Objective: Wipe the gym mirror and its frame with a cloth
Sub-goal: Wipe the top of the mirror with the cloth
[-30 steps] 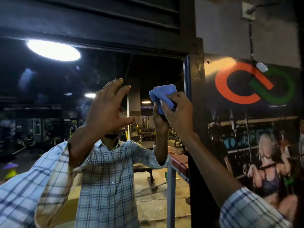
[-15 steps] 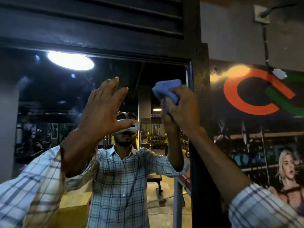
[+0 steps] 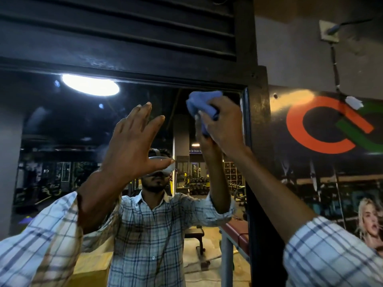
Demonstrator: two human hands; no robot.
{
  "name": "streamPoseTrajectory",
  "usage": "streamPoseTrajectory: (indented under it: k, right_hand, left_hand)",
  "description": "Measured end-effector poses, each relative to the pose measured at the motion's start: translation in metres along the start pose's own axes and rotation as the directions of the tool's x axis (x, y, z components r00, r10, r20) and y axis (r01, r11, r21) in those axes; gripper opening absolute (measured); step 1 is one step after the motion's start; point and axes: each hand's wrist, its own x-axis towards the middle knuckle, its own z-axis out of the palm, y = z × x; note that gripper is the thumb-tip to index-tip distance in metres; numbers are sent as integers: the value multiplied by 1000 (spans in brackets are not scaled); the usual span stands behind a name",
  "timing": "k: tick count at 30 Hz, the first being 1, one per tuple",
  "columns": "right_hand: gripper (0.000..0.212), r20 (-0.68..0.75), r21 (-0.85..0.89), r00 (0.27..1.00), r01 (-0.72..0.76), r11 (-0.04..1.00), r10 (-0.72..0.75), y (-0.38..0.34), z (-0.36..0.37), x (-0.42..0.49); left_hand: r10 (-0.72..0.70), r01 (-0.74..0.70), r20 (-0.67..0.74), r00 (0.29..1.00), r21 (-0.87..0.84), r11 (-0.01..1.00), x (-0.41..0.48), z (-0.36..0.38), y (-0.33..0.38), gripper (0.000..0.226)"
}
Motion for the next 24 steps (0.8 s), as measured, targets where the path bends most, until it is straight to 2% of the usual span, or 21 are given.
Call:
streamPoseTrajectory:
  k: [1,2,4,5,6,7,9,10,11,12,14,15,16,17,18,19,20,22,23,24]
  right_hand:
    - [20,90,5,995,41,999,-41,-1,-1,0]
    - [22,93,5,995,27,1000,-27,1,-5,5]
    - [23,-84,32,985,-149,988,151,10,-12,18]
    - [22,-201,33,953,-224,974,226,11,-15,22]
    - [22,-256,17,937,-241,970,237,7,-13,22]
    - [23,-223,18,954,-203,979,202,0,-8,19]
    - [22,-4,22,998,-60,998,60,-12,2,9]
    - [24,90,10,996,-13,1000,12,-14,2,7]
    - [25,112,3,994,0,1000,0,-11,-2,8]
    - [23,60,26,997,-50,998,49,-7,-7,13]
    - [19,-164,53,970,-174,983,180,2,-13,17]
    - [19,-211,29,959,-188,982,190,0,-12,14]
    - [21,-156,17,976,-151,988,152,-3,-9,8]
    - [25,-19,20,995,-95,995,95,-8,-4,-2]
    - [28,132,-5,990,-40,999,40,-11,0,-13]
    - [30,214,-14,977,3,1000,0,-11,-1,-21]
    - [29,187,-17,982,-8,1000,11,-6,-4,-24]
    - [26,-27,72,982,-186,980,188,2,-13,-28]
    - [24,-121,76,965,-223,972,231,3,-15,-32]
    - [24,-130,48,968,-208,977,212,1,-13,-39]
  left_hand:
    - [2,-2,0,1000,5,1000,0,0,-3,112]
    - [2,-2,-1,1000,6,1000,-1,0,-5,112]
    - [0,0,0,1000,3,1000,-3,-1,-7,112]
    - [-3,3,2,1000,3,1000,-4,-1,-7,112]
    - [-5,5,4,1000,6,1000,-4,-1,-6,113]
    - [-6,6,7,1000,8,1000,-4,-2,-6,113]
    - [-7,7,9,1000,6,1000,-3,-1,-7,113]
    - [-5,5,5,1000,3,1000,-3,-1,-8,113]
    - [-2,2,1,1000,2,1000,-3,-2,-8,112]
    - [1,-1,-2,1000,-1,1000,-4,-2,-9,112]
    - [1,-1,-11,1000,-17,1000,-5,-1,-10,111]
    - [2,-2,-13,1000,-19,1000,-6,-1,-10,111]
    - [4,-4,-10,1000,-11,1000,-6,0,-11,111]
    - [5,-5,-7,1000,-1,1000,-5,1,-11,112]
    - [5,-5,-8,1000,4,1000,-5,1,-11,112]
    - [6,-6,-10,1000,5,1000,-5,2,-12,112]
    - [7,-7,-13,1000,2,1000,-6,1,-11,112]
    - [6,-7,-21,1000,-11,1000,-7,1,-12,111]
    - [5,-5,-24,1000,-16,1000,-8,1,-11,111]
    - [4,-5,-24,1000,-19,1000,-8,1,-11,111]
